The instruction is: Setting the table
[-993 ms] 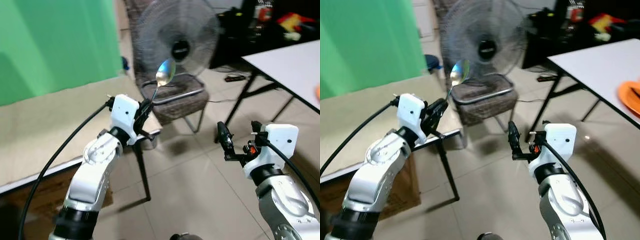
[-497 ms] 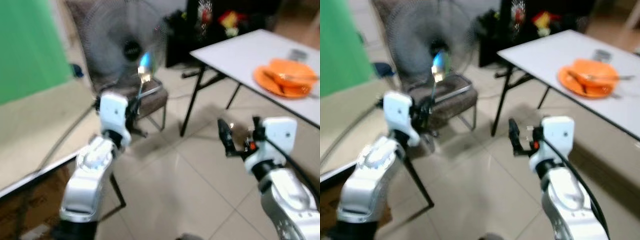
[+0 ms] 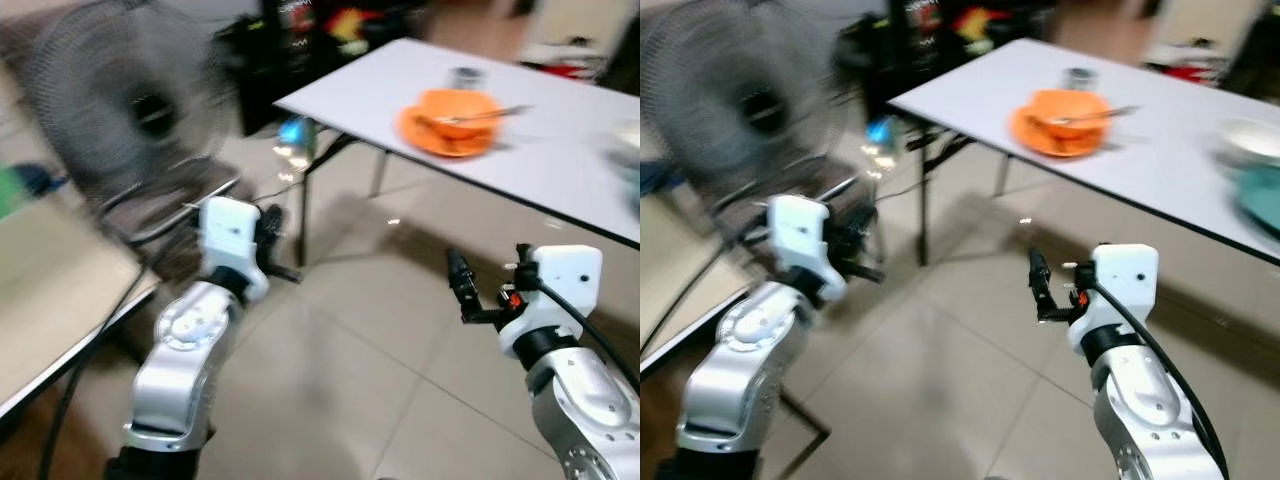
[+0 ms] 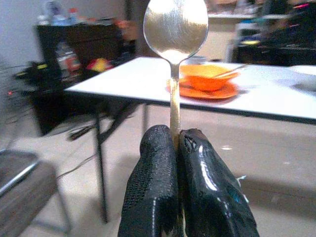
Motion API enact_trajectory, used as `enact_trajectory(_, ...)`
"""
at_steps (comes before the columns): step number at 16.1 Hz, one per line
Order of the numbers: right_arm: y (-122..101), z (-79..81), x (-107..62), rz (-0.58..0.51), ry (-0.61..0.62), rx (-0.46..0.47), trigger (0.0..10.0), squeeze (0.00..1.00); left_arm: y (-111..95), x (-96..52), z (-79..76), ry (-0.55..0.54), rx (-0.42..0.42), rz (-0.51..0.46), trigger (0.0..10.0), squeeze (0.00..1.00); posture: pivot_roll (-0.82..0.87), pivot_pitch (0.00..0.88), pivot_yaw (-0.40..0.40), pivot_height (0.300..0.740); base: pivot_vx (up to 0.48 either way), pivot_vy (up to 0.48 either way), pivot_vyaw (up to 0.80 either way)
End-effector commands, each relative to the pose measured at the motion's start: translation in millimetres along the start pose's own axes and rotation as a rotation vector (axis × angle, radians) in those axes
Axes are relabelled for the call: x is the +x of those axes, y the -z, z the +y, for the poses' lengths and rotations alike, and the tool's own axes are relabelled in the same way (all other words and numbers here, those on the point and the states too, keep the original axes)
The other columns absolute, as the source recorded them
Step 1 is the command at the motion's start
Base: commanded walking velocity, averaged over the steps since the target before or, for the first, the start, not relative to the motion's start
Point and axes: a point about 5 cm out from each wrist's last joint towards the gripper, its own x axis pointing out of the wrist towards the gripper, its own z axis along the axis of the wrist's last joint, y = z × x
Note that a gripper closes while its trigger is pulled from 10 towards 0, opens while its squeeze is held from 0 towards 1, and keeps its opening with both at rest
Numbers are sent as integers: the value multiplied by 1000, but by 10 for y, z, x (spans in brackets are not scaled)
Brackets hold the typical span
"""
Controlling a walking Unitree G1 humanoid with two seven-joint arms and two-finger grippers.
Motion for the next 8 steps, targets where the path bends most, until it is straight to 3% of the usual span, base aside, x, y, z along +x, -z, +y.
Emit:
enact_trajectory(1,-25,14,-4,-13,-2,3,10000,0,-36,-6,54,-19,11,-14,10000,0,-79,0,0,740,0,0,-800)
enact_trajectory(2,-32,16,0,-17,2,10,10000,0,-55,-17,59,-9,20,-19,10000,0,-79,0,5,740,0,0,-800)
enact_trajectory(5,-44,27,16,-28,2,21,10000,0,-57,-17,70,4,8,-22,10000,0,-78,0,7,740,0,0,0)
enact_trajectory(8,-37,43,17,-28,-12,18,10000,0,-69,-3,37,29,2,-29,10000,0,-77,0,11,740,0,0,-800)
